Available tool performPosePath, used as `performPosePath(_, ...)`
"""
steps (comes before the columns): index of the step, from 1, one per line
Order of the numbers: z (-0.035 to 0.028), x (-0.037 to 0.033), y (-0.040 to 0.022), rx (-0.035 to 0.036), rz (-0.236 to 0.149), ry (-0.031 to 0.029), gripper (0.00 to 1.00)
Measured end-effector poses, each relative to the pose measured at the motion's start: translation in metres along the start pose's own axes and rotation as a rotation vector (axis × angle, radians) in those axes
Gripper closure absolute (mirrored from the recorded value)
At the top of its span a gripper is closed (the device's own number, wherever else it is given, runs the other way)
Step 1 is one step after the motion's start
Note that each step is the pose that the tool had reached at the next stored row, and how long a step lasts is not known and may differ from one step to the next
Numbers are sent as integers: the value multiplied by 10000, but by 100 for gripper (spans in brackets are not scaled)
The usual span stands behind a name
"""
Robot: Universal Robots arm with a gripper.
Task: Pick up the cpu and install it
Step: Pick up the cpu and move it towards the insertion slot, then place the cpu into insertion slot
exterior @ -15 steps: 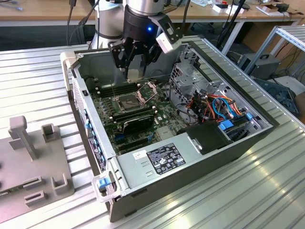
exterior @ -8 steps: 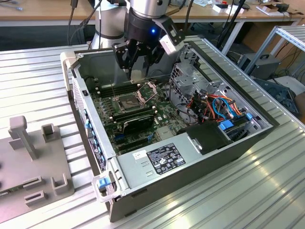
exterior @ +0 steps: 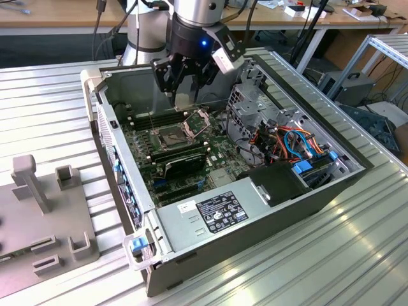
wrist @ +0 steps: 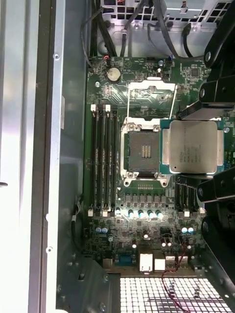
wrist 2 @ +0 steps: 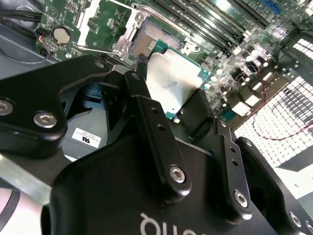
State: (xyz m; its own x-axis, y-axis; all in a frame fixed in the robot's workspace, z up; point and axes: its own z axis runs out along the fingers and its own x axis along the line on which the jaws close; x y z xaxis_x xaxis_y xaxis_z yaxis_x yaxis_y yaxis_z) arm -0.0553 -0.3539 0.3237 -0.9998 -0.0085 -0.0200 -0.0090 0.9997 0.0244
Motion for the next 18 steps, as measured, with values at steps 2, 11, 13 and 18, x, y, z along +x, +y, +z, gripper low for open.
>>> performPosePath(2, 12, 0, 14, -1, -2, 0, 46)
performPosePath(11, 19, 0, 29, 0, -4, 1, 46)
performPosePath(13, 22, 0, 30, 0, -2, 1, 46)
performPosePath(18, 25, 0, 30, 1, -2, 1, 46)
